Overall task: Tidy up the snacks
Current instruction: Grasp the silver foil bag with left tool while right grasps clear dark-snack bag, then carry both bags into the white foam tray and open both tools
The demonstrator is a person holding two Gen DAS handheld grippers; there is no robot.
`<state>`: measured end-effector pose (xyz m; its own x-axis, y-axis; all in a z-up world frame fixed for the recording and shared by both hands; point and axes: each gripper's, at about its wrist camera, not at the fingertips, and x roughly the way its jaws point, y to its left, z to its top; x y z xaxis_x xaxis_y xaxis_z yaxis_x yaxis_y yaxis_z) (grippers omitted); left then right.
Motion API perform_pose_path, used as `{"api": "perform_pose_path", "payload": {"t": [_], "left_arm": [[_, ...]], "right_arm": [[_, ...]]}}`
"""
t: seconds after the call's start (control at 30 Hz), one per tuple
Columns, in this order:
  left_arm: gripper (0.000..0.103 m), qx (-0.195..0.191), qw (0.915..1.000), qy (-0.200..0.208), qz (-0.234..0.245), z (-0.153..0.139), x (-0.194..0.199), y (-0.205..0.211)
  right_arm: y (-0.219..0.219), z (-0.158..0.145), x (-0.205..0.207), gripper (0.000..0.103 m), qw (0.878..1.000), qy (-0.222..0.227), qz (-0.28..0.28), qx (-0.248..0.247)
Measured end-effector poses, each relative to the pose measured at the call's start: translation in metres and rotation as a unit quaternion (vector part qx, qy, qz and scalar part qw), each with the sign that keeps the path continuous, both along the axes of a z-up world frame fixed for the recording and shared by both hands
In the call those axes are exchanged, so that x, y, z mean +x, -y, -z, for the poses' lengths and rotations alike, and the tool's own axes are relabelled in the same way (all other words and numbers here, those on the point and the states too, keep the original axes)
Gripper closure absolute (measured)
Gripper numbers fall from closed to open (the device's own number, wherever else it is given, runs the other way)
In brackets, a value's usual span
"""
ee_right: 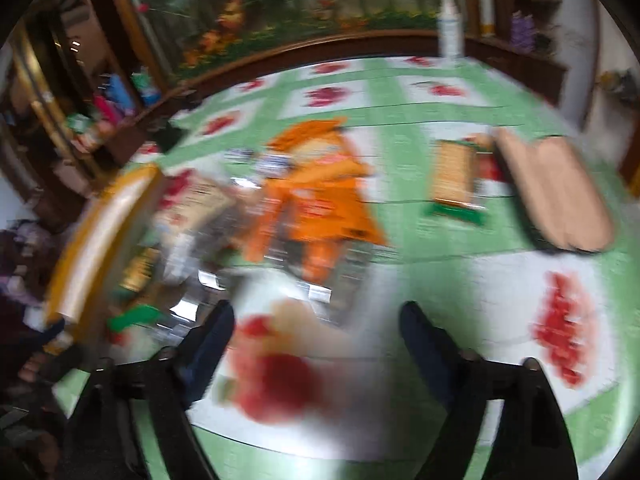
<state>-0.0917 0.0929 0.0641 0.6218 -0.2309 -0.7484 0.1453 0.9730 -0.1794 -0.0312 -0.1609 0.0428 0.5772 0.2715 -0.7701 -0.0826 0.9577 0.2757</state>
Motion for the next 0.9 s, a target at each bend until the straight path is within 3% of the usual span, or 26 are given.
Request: {"api": "perform_pose_path", "payload": {"t": [0.13, 0.23, 0.33, 0.43, 0.57, 0.73, 0.9], "left_arm": [[0.037, -0.009, 0.9999, 0.002, -0.008, -0.002, -0.001, -0.011], [0.037, -0.014, 0.9999, 0.003, -0.01, -0.003, -0.003, -0.018], [0.037, 0.012, 0.9998, 0.016, -0.004, -0.004, -0.006, -0.016], [0.037, 0.023, 0.9995, 0.021, 0.004, -0.005, -0.006, -0.017], [0.037, 0.027, 0.9994, 0.02, 0.013, -0.005, -0.001, -0.018], [0.037, 0.028, 0.9992, 0.016, 0.024, -0.004, 0.006, -0.015], [0.037, 0.035, 0.9981, 0.019, 0.046, -0.008, 0.015, 0.0]], "right_arm": [[-0.017, -0.003, 0.022, 0.019, 0.996, -0.017, -0.011, 0.091], [-0.027, 0.001, 0.048, 0.018, 0.989, -0.049, 0.02, 0.135], [-0.048, 0.01, 0.07, 0.013, 0.987, -0.082, 0.044, 0.132], [-0.068, 0.007, 0.078, 0.013, 0.991, -0.081, 0.052, 0.092], [-0.082, 0.003, 0.081, 0.049, 0.995, -0.067, 0.023, 0.069], [-0.073, 0.001, 0.066, 0.055, 0.997, -0.047, 0.006, 0.066], [-0.039, 0.003, 0.048, 0.059, 0.992, -0.035, 0.023, 0.117]]}}
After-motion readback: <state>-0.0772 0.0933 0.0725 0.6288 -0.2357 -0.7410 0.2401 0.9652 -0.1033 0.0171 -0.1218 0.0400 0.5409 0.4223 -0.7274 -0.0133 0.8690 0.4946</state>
